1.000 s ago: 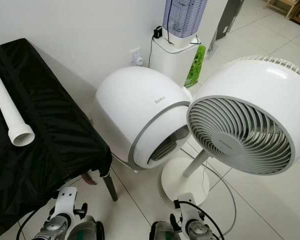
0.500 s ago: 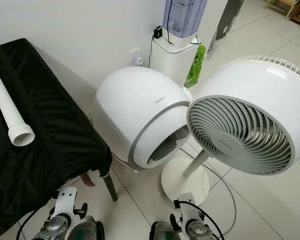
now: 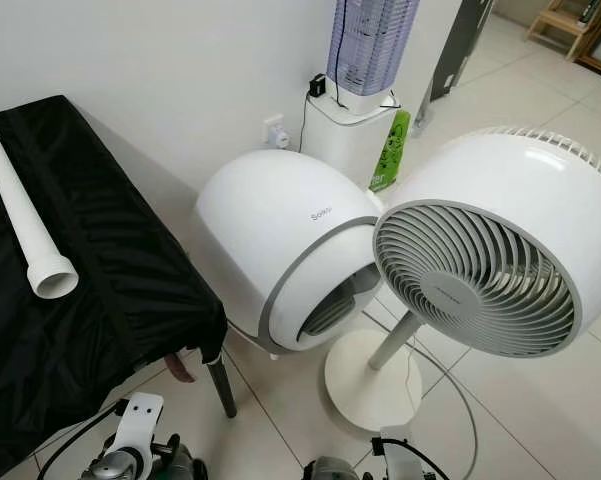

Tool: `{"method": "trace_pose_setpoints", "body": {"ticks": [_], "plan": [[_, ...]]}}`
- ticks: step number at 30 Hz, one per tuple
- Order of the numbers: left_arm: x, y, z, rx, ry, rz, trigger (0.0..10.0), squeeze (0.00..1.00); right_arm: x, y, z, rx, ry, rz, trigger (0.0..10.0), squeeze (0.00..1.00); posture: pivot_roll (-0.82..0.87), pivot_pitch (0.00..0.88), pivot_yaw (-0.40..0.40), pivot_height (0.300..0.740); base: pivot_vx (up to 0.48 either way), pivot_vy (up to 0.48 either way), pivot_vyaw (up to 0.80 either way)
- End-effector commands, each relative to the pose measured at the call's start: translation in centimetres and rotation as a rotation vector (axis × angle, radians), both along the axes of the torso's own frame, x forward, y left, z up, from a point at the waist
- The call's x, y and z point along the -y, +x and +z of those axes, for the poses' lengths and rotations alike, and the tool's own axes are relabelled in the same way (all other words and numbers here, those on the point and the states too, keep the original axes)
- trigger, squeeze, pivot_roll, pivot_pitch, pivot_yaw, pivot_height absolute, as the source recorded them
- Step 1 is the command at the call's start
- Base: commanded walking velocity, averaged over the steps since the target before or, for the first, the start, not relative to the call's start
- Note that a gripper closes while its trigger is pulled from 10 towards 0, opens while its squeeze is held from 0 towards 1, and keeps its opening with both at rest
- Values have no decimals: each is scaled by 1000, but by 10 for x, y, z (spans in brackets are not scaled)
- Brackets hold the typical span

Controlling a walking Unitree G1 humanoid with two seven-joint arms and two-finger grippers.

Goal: Building children table

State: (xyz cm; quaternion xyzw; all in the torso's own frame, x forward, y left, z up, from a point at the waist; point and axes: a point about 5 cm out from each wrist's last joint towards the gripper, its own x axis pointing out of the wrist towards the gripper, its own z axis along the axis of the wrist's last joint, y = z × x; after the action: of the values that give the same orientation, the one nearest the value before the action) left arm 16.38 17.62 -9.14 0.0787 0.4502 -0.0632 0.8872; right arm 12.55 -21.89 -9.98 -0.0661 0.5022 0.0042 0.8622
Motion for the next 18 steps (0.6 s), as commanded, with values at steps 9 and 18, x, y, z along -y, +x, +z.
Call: {"method": "trace_pose_setpoints", "body": {"ticks": [9,18], "plan": [[3,-8,-4,-39,-12,-17,10000,0,-2,-1,-1,-1,20,-19,10000,0,17,0,-27,740,0,0,0],[7,-8,-4,-26,-9,-56,10000,0,1,-2,0,3,3,10,10000,0,-9,0,-51,740,0,0,0]]}}
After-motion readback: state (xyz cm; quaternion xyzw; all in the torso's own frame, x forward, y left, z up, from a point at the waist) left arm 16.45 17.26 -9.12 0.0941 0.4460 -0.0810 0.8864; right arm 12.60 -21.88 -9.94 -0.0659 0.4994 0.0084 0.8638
